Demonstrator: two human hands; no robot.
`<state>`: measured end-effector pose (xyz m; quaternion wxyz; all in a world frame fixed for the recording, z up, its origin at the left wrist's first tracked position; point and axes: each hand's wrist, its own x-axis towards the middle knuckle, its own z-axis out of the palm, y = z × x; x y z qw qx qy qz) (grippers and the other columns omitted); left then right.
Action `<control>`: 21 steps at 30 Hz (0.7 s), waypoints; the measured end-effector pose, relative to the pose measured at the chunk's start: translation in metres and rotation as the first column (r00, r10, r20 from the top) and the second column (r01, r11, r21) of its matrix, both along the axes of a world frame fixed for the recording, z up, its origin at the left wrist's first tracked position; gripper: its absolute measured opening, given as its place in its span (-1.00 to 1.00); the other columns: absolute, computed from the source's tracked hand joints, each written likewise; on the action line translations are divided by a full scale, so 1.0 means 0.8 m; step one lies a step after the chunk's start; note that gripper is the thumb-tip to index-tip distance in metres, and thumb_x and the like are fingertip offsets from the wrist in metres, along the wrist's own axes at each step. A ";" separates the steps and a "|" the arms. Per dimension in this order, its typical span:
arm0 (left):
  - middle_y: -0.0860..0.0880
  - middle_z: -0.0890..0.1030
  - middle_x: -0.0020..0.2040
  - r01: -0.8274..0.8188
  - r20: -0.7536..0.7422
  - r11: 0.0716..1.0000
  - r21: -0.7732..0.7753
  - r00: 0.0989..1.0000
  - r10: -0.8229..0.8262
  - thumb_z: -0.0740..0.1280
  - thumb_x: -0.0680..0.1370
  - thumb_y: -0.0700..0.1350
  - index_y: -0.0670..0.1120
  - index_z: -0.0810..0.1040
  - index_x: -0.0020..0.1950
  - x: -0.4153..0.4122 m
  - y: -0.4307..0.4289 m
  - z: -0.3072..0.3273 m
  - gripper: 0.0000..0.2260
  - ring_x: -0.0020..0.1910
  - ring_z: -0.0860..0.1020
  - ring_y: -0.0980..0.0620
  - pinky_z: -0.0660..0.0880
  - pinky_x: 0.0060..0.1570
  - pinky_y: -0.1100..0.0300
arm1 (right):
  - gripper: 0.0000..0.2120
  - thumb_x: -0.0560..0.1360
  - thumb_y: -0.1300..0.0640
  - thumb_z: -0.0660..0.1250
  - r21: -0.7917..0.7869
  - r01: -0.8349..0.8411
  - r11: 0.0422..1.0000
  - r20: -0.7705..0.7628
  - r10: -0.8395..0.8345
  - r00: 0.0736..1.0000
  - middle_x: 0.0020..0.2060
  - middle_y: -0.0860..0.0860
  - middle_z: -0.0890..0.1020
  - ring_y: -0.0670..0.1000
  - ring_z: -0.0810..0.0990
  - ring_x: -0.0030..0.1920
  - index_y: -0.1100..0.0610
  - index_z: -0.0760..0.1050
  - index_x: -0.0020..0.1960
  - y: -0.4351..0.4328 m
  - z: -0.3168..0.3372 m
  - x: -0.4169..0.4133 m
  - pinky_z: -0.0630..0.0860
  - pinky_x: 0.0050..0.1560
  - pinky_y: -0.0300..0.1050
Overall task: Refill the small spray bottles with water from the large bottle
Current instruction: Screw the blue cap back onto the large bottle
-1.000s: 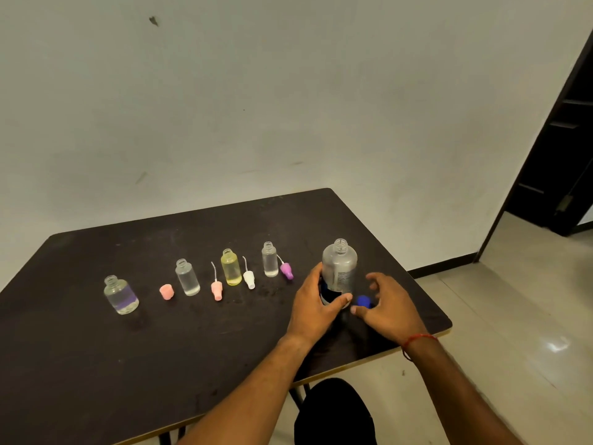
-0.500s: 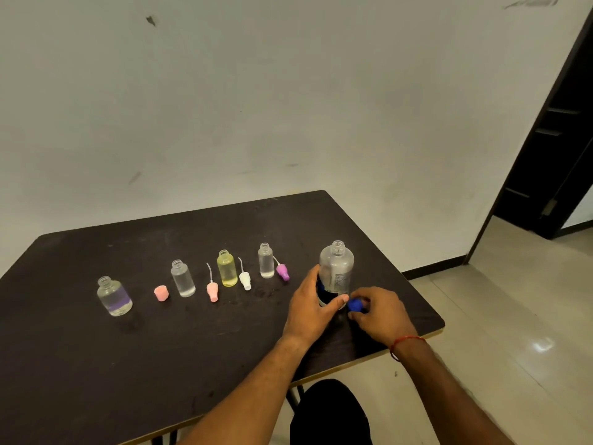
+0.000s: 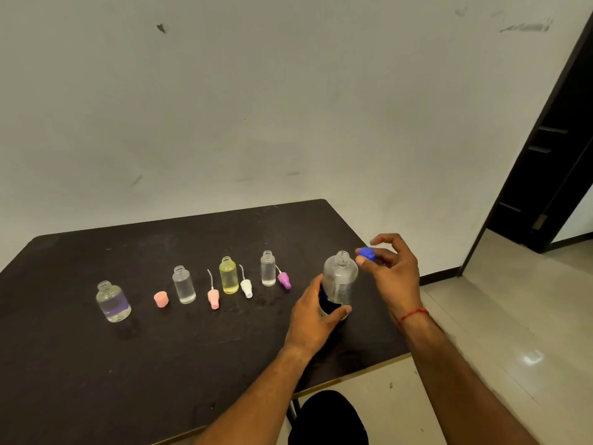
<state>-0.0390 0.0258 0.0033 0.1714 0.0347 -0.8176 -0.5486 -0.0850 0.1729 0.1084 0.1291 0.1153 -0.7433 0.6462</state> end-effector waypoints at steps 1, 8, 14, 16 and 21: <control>0.23 0.56 0.32 0.001 -0.006 1.000 0.008 1.000 -0.001 0.57 0.42 0.11 0.17 0.41 0.43 0.001 0.000 0.000 -0.38 0.32 0.51 0.20 0.52 0.33 0.09 | -0.65 0.39 0.28 0.52 -0.033 -0.043 0.999 -0.011 0.042 0.999 -0.19 -0.11 0.72 -0.17 0.67 -0.10 -0.07 0.54 0.03 -0.004 0.004 -0.001 0.52 -0.14 -0.44; 0.27 0.57 0.28 0.003 -0.020 0.999 0.033 1.000 -0.003 0.55 0.42 0.15 0.20 0.42 0.42 0.004 0.001 0.002 -0.39 0.28 0.53 0.24 0.54 0.30 0.08 | -0.75 0.39 0.27 0.52 -0.019 -0.176 0.984 -0.009 0.176 0.984 -0.03 -0.02 0.71 -0.07 0.67 0.05 0.08 0.57 0.02 -0.032 -0.001 -0.003 0.61 0.06 -0.07; 0.30 0.57 0.23 0.012 -0.016 1.000 0.028 1.000 -0.011 0.54 0.41 0.17 0.24 0.43 0.37 0.004 0.000 0.002 -0.43 0.26 0.54 0.26 0.56 0.27 0.09 | -0.73 0.34 0.05 0.57 0.192 -0.046 0.980 -0.103 0.067 0.992 -0.09 -0.16 0.67 -0.18 0.64 -0.07 -0.07 0.59 0.00 -0.034 -0.006 -0.006 0.61 -0.02 -0.25; 0.30 0.58 0.23 0.012 -0.017 1.000 0.026 1.000 -0.011 0.53 0.40 0.19 0.24 0.43 0.37 0.004 0.000 0.003 -0.43 0.25 0.54 0.25 0.56 0.26 0.09 | -0.72 0.32 0.00 0.58 0.249 0.002 0.968 -0.160 0.039 0.986 -0.14 -0.18 0.65 -0.18 0.62 -0.12 -0.11 0.58 -0.02 -0.035 -0.006 -0.005 0.59 -0.07 -0.32; 0.29 0.59 0.22 0.020 -0.011 0.999 0.035 1.000 -0.020 0.54 0.41 0.17 0.26 0.44 0.35 0.005 -0.001 0.005 -0.45 0.24 0.56 0.24 0.57 0.25 0.09 | -0.66 0.29 -0.12 0.56 0.315 0.096 0.944 -0.226 -0.023 0.974 -0.15 -0.04 0.62 -0.06 0.60 -0.14 -0.05 0.52 -0.05 -0.041 -0.008 -0.002 0.56 -0.09 -0.24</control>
